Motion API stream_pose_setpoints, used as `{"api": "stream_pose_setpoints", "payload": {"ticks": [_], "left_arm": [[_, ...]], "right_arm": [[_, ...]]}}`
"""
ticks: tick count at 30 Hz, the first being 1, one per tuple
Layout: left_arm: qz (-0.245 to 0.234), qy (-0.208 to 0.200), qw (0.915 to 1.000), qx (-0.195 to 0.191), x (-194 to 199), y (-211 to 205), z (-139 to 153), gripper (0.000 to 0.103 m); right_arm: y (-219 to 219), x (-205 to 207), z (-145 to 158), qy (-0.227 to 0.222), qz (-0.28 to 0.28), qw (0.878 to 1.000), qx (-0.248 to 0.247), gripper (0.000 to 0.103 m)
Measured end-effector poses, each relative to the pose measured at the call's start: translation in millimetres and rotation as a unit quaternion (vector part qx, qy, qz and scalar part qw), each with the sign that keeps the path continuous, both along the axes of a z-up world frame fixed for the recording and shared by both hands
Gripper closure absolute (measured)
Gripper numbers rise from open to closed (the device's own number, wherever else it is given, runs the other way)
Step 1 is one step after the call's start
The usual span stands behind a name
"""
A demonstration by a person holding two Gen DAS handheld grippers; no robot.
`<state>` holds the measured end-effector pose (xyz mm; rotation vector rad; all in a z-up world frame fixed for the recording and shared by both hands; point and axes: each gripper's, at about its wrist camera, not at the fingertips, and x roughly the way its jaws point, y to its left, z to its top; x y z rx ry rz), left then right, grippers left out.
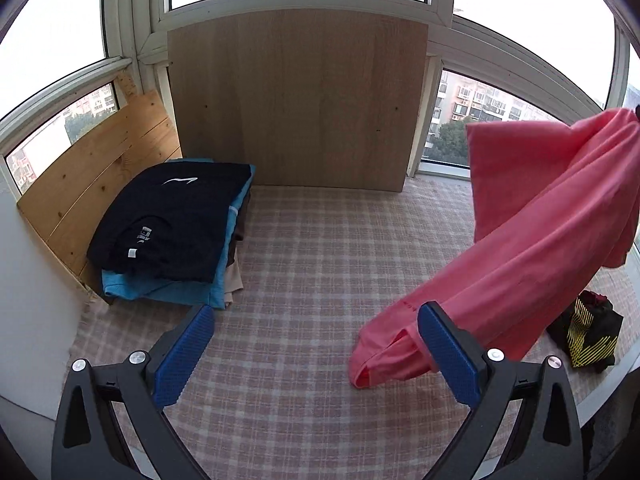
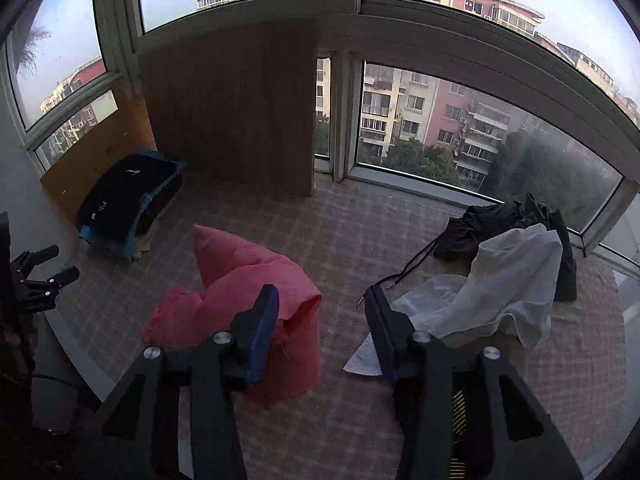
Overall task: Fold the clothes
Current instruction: 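Pull the pink T-shirt out with the right gripper and drop it on the mat, then grasp the pink T-shirt edge with the left gripper while the right gripper grasps nearby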
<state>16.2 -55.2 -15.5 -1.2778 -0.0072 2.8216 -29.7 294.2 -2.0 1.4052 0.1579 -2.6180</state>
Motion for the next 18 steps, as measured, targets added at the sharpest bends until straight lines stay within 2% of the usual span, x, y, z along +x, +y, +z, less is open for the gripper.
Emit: {"api": "stream_pose_setpoints", "payload": {"ticks": [3,5,10,14,18], "left_arm": [[-0.011,-0.024,0.9996,-0.010,-11.6,-10.6,-24.1,0.001],[-0.019,-0.040,0.9989,-0.017,-19.3,-17.6,-40.2,0.001],[-0.056,-0.099,0.9934,-0.019,-45.1,-13.3,-89.3,0.001],[-0.077,-0.135,0.9874,-0.028,-54.5,0.9,-123.3,0.001],[-0.057,-0.167,0.9836,-0.039,-62.5,6.9,-155.6,0.001]], "right_arm": [[5.6,9.6,-106.6,-0.106,-0.046,0.993,-0.020,0.059],[7.5,18.1,-143.7,-0.140,-0.058,0.987,-0.058,0.059],[-5.7,17.3,-186.6,-0.169,-0.077,0.975,-0.119,0.055],[-19.2,5.4,-210.2,-0.177,-0.069,0.977,-0.098,0.055],[-33.9,-12.8,-221.4,-0.183,-0.052,0.979,-0.075,0.052]]}}
